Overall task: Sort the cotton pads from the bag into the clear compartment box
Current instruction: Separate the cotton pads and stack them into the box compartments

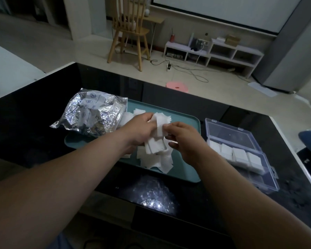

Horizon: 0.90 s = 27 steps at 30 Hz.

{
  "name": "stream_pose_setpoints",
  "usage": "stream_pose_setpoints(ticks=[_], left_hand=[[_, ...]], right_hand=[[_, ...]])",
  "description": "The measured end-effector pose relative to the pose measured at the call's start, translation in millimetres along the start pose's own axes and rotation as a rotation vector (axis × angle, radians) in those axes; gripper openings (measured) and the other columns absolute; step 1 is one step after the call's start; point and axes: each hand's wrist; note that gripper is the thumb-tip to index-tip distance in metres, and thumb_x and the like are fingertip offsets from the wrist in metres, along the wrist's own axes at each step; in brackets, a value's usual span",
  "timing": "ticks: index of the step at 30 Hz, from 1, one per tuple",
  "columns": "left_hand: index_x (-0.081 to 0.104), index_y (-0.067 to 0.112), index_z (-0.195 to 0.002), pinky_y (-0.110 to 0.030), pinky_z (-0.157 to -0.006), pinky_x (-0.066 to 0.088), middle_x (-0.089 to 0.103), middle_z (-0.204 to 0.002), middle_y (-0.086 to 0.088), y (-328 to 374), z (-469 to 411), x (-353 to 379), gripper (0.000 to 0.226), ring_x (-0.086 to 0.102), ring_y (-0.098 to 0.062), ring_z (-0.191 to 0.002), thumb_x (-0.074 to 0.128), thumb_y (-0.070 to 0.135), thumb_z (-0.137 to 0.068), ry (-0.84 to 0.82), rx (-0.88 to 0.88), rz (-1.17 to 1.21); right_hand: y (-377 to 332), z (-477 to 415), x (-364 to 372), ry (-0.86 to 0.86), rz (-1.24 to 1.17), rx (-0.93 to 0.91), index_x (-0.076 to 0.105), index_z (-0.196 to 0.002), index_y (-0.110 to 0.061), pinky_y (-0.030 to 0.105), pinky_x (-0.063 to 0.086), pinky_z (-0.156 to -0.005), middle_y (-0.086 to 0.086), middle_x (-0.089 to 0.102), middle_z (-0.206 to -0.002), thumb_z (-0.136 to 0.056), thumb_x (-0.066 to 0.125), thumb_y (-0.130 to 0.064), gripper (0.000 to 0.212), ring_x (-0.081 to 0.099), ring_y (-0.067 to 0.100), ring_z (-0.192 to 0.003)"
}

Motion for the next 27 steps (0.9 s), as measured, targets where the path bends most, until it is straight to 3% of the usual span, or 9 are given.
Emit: stream_pose_setpoints(ticks=[3,5,8,11,15,19,22,25,27], left_hand=[[0.07,0.025,-0.113,-0.054,-0.083,0.06,0.076,-0.106,-0.012,-2,2,5,0.018,0.074,-0.037,-0.097,0.055,0.03,-0.104,-0.004,0.016,-0.024],[0.069,0.023,-0.117,-0.05,-0.082,0.06,0.076,-0.107,-0.012,-3,2,8,0.02,0.074,-0.033,-0.094,0.053,0.028,-0.106,-0.013,-0.002,0.028],[0.066,0.017,-0.12,-0.044,-0.077,0.06,0.074,-0.113,-0.018,-5,2,14,0.023,0.071,-0.028,-0.089,0.047,0.024,-0.108,-0.008,-0.046,0.098],[0.065,0.016,-0.121,-0.055,-0.089,0.057,0.071,-0.117,-0.021,-3,3,18,0.026,0.069,-0.032,-0.093,0.044,0.024,-0.109,0.002,-0.057,0.153],[0.064,0.017,-0.119,-0.053,-0.089,0.057,0.07,-0.118,-0.022,-2,3,20,0.027,0.067,-0.03,-0.091,0.041,0.026,-0.109,0.01,-0.049,0.148],[0.065,0.018,-0.115,-0.042,-0.077,0.057,0.072,-0.111,-0.017,-5,2,22,0.026,0.067,-0.027,-0.086,0.041,0.027,-0.109,0.032,-0.054,0.144],[0.065,0.018,-0.115,-0.043,-0.079,0.057,0.072,-0.1,-0.011,-4,1,22,0.027,0.067,-0.023,-0.082,0.04,0.029,-0.11,0.057,-0.084,0.231],[0.066,0.017,-0.116,-0.05,-0.087,0.057,0.073,-0.106,-0.013,-1,1,21,0.026,0.069,-0.027,-0.087,0.042,0.022,-0.108,0.09,-0.128,0.353],[0.065,0.014,-0.119,-0.049,-0.083,0.058,0.072,-0.106,-0.014,0,0,21,0.026,0.069,-0.028,-0.087,0.042,0.017,-0.106,0.103,-0.146,0.392]], right_hand=[[5,-1,7,0.066,-0.001,-0.013,0.067,-0.095,-0.011,0.032,0.049,-0.073,0.012,0.076,-0.1,-0.097,0.071,-0.021,0.011,0.068,0.023,-0.091],[6,-1,10,0.127,-0.02,-0.029,0.067,-0.096,-0.008,0.031,0.051,-0.073,0.014,0.076,-0.1,-0.097,0.069,-0.018,0.01,0.068,0.023,-0.089],[8,-2,14,0.174,-0.096,-0.004,0.07,-0.099,-0.006,0.041,0.058,-0.089,0.016,0.077,-0.105,-0.098,0.068,-0.017,0.011,0.072,0.029,-0.099],[9,-4,15,0.196,-0.095,-0.004,0.071,-0.099,-0.006,0.056,0.058,-0.097,0.02,0.076,-0.107,-0.095,0.068,-0.017,0.012,0.072,0.039,-0.107],[12,-6,16,0.252,0.04,-0.094,0.067,-0.1,-0.008,0.046,0.059,-0.083,0.014,0.074,-0.101,-0.09,0.068,-0.019,0.015,0.07,0.03,-0.092],[14,-8,12,0.253,0.079,-0.098,0.069,-0.107,-0.012,0.046,0.061,-0.082,0.01,0.075,-0.102,-0.089,0.071,-0.019,0.02,0.072,0.028,-0.095],[13,-11,7,0.223,0.0,-0.09,0.071,-0.103,-0.011,0.038,0.058,-0.074,0.012,0.076,-0.103,-0.092,0.073,-0.016,0.012,0.072,0.026,-0.093],[9,-10,5,0.17,-0.148,-0.035,0.071,-0.101,-0.008,0.043,0.06,-0.087,0.014,0.077,-0.102,-0.094,0.073,-0.012,0.008,0.07,0.025,-0.091],[7,-9,5,0.109,-0.23,0.0,0.07,-0.103,-0.005,0.039,0.06,-0.084,0.015,0.075,-0.098,-0.096,0.072,-0.011,0.01,0.071,0.025,-0.09]])
Point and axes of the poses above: each hand's wrist, its own z-axis away from the middle knuckle, its own x-axis out of the palm, y = z × x
